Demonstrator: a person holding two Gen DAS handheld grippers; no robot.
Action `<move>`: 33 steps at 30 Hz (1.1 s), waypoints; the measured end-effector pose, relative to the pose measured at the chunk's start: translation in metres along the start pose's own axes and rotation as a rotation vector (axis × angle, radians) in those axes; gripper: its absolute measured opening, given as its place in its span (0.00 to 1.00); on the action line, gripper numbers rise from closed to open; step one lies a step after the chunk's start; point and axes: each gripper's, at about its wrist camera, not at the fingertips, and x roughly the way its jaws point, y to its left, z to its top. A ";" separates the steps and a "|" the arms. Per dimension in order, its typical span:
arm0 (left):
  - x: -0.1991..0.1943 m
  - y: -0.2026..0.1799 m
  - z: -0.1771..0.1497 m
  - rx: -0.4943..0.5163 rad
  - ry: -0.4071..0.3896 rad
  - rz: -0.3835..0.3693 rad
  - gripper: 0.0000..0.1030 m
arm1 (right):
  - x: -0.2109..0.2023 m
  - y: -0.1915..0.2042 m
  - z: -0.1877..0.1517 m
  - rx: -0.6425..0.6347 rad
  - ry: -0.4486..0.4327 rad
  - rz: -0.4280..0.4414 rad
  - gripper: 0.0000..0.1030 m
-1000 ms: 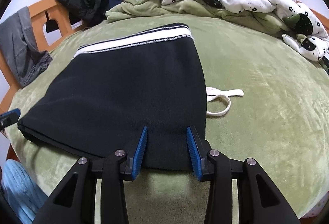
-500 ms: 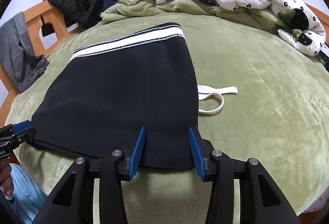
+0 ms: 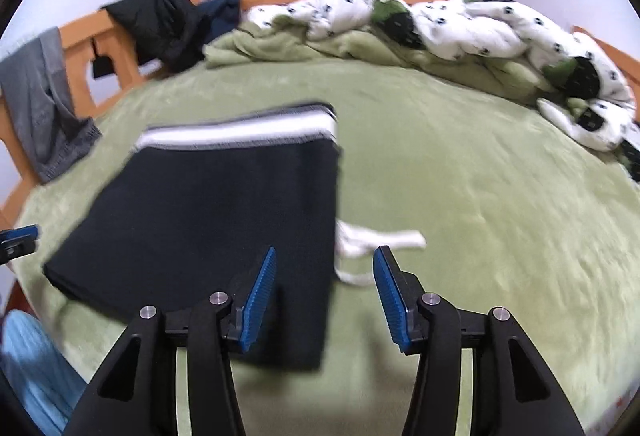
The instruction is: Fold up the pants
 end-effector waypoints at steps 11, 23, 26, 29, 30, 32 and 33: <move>0.112 -0.030 0.092 0.003 0.030 0.068 0.64 | 0.092 0.019 0.087 0.079 -0.021 0.056 0.49; 0.150 -0.029 0.081 0.023 0.128 0.204 0.78 | 0.137 0.038 0.085 -0.077 0.018 0.035 0.72; 0.137 -0.031 0.066 0.039 0.149 0.220 0.78 | 0.133 0.040 0.082 -0.102 0.018 0.034 0.71; 0.117 -0.038 0.046 0.071 0.131 0.252 0.78 | 0.121 0.048 0.071 -0.155 0.013 0.002 0.68; 0.110 -0.042 0.039 0.082 0.136 0.245 0.78 | 0.114 0.051 0.065 -0.172 0.015 -0.005 0.68; 0.102 -0.044 0.029 0.093 0.152 0.232 0.78 | 0.098 0.055 0.050 -0.191 0.027 -0.004 0.68; 0.095 -0.043 0.022 0.091 0.155 0.231 0.78 | 0.093 0.056 0.045 -0.193 0.032 -0.001 0.67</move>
